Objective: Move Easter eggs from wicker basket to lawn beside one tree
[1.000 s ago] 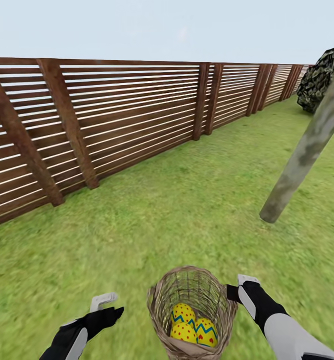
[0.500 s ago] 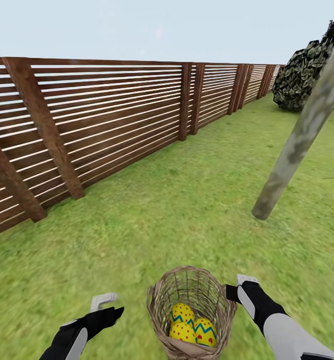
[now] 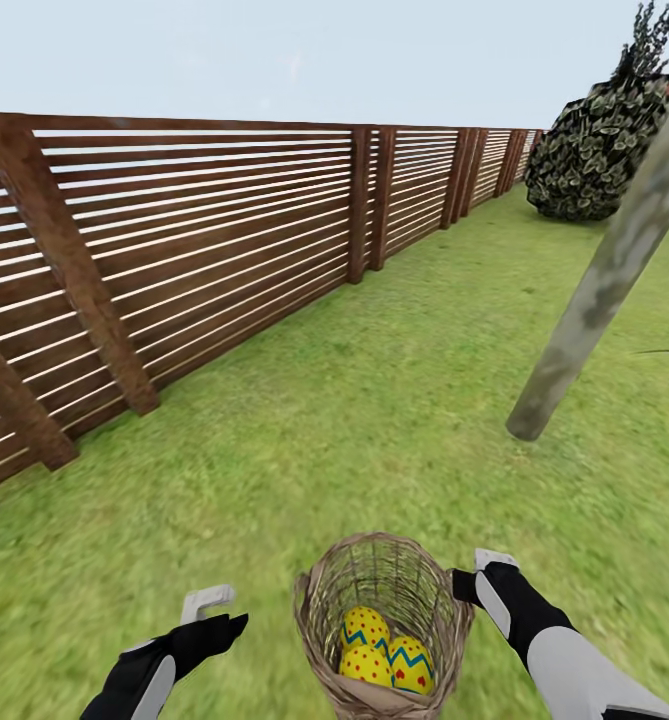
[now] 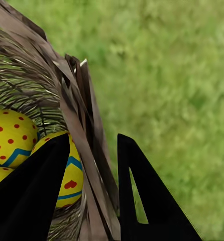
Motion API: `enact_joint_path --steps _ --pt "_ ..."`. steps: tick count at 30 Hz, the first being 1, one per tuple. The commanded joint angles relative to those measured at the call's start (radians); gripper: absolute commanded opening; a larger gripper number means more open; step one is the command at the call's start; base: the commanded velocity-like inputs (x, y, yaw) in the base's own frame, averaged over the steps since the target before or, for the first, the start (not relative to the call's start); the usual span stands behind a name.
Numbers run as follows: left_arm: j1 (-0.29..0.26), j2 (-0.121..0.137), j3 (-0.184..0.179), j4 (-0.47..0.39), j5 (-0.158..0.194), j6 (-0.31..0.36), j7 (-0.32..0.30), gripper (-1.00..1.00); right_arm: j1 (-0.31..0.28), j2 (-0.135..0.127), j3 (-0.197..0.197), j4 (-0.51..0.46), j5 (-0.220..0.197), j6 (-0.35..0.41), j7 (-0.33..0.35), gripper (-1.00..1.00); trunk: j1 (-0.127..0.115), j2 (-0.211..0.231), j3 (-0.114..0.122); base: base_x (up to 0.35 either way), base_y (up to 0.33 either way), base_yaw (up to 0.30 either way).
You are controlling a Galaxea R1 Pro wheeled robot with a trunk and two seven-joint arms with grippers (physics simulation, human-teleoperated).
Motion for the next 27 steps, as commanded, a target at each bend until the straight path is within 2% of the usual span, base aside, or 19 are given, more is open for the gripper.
enact_joint_path --steps 1,6,27 --pt "0.0 0.001 -0.001 -0.001 0.002 0.004 -0.001 1.0 -0.001 0.001 -0.002 -0.002 -0.016 0.004 -0.007 -1.0 0.0 -0.001 -0.001 0.208 0.272 -0.228" --pt "0.0 0.001 -0.001 -0.001 0.002 0.003 -0.001 1.0 -0.001 0.001 -0.002 -0.002 -0.016 0.003 -0.006 -1.0 0.0 -0.001 -0.001 0.208 0.272 -0.103" --pt "0.0 0.001 -0.001 -0.001 0.002 0.0 -0.001 1.0 -0.001 -0.001 -0.002 -0.001 -0.016 0.003 -0.004 -1.0 0.0 -0.001 -0.001 0.259 0.228 -0.002"
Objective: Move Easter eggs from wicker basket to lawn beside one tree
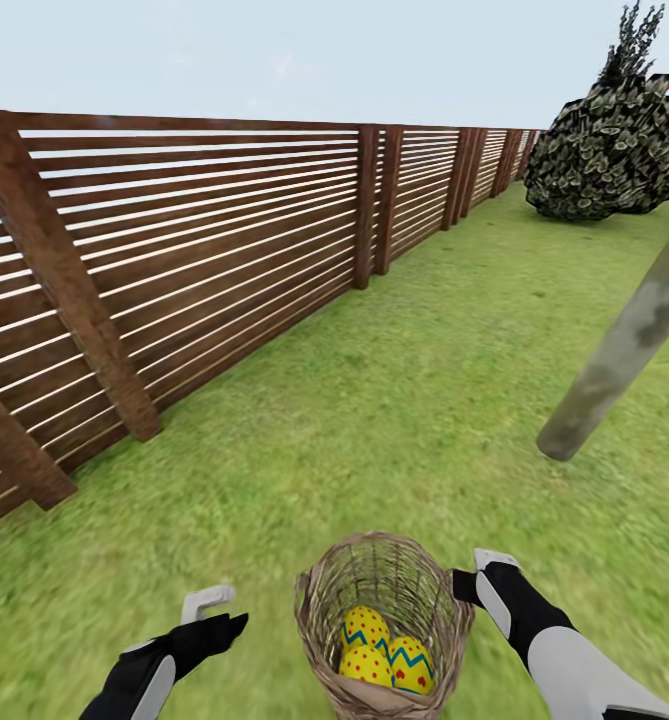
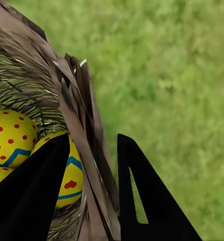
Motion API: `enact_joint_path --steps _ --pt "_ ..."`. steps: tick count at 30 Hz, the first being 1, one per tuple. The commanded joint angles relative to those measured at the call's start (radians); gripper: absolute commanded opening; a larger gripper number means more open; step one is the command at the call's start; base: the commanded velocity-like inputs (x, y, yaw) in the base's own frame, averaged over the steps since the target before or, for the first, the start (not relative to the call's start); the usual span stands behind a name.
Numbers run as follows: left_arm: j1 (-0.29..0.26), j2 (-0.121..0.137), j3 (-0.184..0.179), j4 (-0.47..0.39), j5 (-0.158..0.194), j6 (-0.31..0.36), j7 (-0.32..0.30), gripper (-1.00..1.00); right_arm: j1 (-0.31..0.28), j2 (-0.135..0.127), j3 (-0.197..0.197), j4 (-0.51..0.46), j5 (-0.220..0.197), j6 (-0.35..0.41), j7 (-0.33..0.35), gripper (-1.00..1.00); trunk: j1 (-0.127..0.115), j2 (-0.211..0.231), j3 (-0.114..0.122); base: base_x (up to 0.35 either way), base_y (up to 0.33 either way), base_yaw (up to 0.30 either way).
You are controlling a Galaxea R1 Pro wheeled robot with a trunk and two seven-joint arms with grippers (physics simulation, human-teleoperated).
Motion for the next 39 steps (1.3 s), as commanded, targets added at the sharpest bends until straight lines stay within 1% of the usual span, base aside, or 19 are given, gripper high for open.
enact_joint_path --steps 1,5,12,21,25,32,39 --pt "0.0 0.001 -0.001 -0.001 0.002 0.004 -0.001 1.0 0.0 0.0 -0.002 -0.002 -0.016 0.004 -0.006 -1.0 0.001 -0.001 -0.001 0.305 0.145 0.0" --pt "0.0 0.001 -0.001 -0.001 0.002 0.004 -0.001 1.0 0.0 0.0 -0.003 -0.002 -0.016 0.004 -0.008 -1.0 0.001 -0.001 -0.001 0.309 0.134 -0.013" --pt "0.0 0.001 -0.002 -0.001 0.002 0.004 -0.001 1.0 0.0 0.0 -0.003 -0.003 -0.017 0.005 -0.009 -1.0 0.001 -0.001 0.002 0.311 0.131 -0.147" --pt "0.0 0.001 -0.002 -0.001 0.001 0.003 -0.001 1.0 0.0 -0.001 -0.003 -0.001 -0.015 0.004 -0.013 -1.0 0.001 -0.001 0.002 0.313 0.124 -0.011" --pt "0.0 0.001 -0.002 -0.001 0.001 0.003 -0.001 1.0 0.0 -0.001 -0.003 -0.002 -0.017 0.004 -0.013 -1.0 0.001 -0.001 0.002 0.329 0.027 -0.019" --pt "0.0 0.001 -0.002 -0.001 0.001 0.002 -0.001 1.0 0.0 0.0 -0.003 -0.003 -0.018 0.005 -0.011 -1.0 0.001 -0.001 0.01 0.335 0.002 -0.174" --pt "0.0 0.001 -0.003 -0.001 0.001 0.002 0.0 1.0 -0.001 0.0 -0.003 -0.003 -0.018 0.005 -0.012 -1.0 0.001 -0.001 0.011 0.335 0.0 -0.027"
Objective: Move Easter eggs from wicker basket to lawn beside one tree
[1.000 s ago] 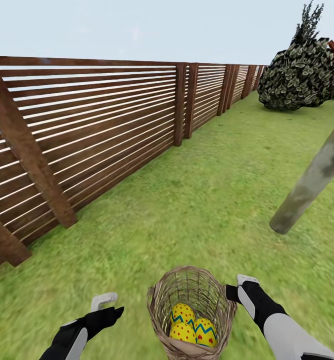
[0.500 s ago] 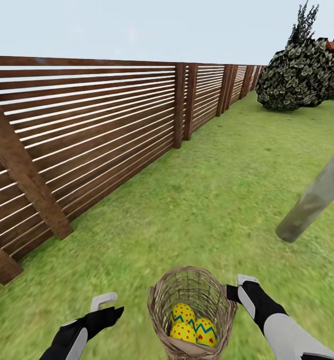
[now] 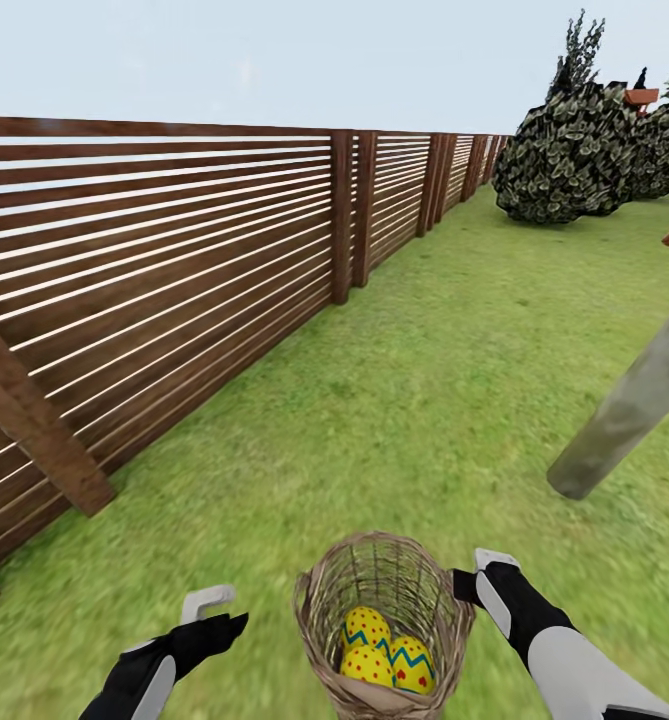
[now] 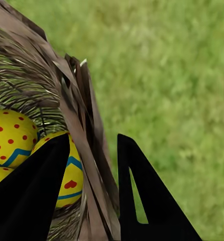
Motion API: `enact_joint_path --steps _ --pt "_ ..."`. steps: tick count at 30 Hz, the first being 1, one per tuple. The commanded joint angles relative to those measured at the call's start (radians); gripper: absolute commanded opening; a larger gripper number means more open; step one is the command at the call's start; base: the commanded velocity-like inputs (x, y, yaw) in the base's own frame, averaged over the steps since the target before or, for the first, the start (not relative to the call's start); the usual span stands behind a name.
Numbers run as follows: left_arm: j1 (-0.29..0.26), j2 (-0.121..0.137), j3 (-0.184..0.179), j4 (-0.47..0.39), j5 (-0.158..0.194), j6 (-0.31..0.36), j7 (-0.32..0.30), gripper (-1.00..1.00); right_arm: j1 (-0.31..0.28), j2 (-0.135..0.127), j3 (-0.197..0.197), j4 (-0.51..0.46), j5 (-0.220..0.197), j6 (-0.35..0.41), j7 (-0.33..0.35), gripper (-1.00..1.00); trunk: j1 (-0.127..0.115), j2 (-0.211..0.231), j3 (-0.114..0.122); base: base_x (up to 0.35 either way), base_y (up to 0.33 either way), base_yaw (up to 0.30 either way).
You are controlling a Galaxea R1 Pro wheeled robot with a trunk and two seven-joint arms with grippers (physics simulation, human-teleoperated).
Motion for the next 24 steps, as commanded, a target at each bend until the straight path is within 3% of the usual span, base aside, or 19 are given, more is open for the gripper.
enact_joint_path --steps 1,10,18,24 --pt "0.0 0.001 -0.001 -0.001 0.002 0.004 0.0 1.0 0.0 0.0 -0.002 -0.002 -0.018 0.003 -0.006 -1.0 0.001 -0.001 -0.001 0.335 0.0 -0.001" --pt "0.0 0.0 -0.001 -0.001 0.004 0.006 0.0 1.0 0.0 -0.001 -0.002 -0.002 -0.018 0.003 -0.003 -1.0 0.001 -0.001 0.003 0.293 0.0 -0.098" --pt "-0.001 -0.002 0.001 -0.014 0.012 0.046 0.006 1.0 0.0 -0.001 -0.002 -0.002 -0.018 0.003 -0.002 -1.0 0.001 -0.001 0.004 0.023 0.0 -0.027" --pt "-0.002 -0.003 0.002 -0.014 0.011 0.062 0.007 1.0 0.0 -0.001 -0.003 -0.002 -0.017 0.002 -0.005 -1.0 0.024 -0.043 -0.014 0.0 0.0 0.0"
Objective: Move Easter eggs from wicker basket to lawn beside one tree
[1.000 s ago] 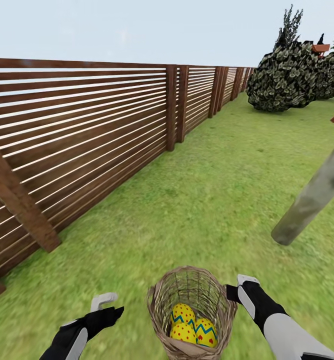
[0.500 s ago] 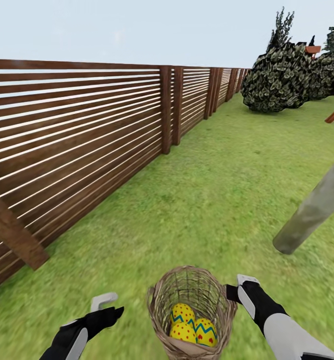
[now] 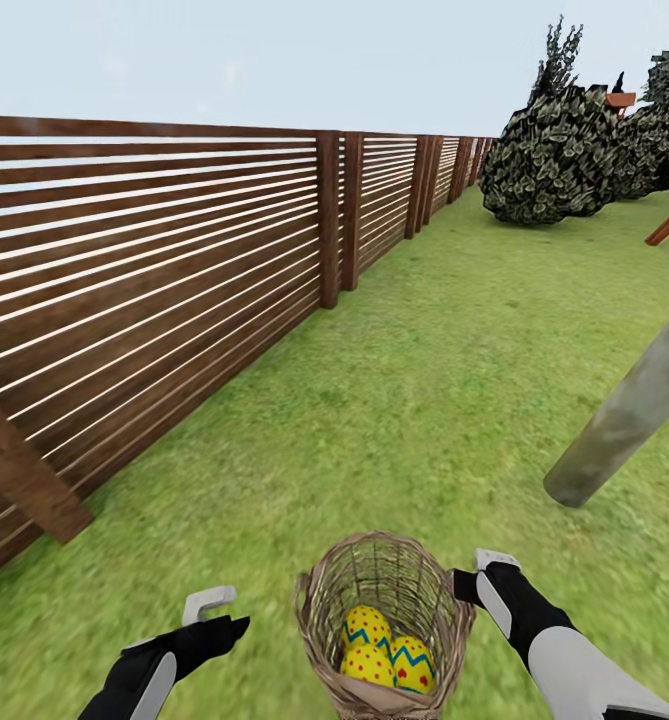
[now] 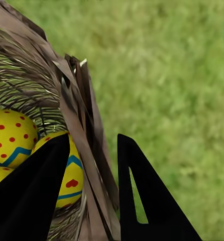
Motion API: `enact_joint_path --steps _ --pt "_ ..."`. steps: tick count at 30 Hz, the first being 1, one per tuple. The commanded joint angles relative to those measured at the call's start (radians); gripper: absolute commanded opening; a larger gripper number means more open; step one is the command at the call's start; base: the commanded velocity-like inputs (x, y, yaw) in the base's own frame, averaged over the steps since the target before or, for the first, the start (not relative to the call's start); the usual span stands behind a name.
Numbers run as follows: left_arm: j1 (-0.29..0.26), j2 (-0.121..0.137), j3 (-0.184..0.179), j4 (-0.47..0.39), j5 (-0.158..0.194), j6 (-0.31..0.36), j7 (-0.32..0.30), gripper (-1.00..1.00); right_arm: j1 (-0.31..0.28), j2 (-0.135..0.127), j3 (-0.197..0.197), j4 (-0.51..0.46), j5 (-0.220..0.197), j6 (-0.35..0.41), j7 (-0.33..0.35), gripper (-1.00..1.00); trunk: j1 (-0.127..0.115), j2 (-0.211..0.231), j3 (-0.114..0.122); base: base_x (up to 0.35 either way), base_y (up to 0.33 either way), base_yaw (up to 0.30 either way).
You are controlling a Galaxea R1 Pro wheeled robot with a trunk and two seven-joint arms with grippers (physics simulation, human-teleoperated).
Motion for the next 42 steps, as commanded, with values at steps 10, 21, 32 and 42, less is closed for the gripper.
enact_joint_path --steps 10,21,32,42 --pt "-0.001 -0.001 -0.001 0.005 -0.001 0.004 0.002 1.0 0.001 0.0 -0.004 -0.071 -0.017 0.004 -0.006 -1.0 0.038 -0.071 -0.032 0.0 0.0 0.0" --pt "-0.001 0.0 -0.002 0.003 -0.001 0.004 0.002 1.0 0.001 -0.004 -0.016 -0.08 -0.028 0.017 -0.008 -1.0 0.081 -0.148 -0.067 0.0 0.0 0.0" --pt "-0.001 0.0 0.139 0.008 -0.007 0.004 0.008 1.0 0.001 -0.004 -0.017 -0.08 -0.027 0.018 -0.01 -1.0 0.123 -0.225 -0.101 0.0 0.0 0.0" --pt "-0.001 -0.001 0.178 0.011 -0.011 0.005 0.008 1.0 0.001 -0.002 -0.016 -0.079 -0.025 0.018 -0.011 -1.0 0.161 -0.295 -0.133 0.0 0.0 0.0"
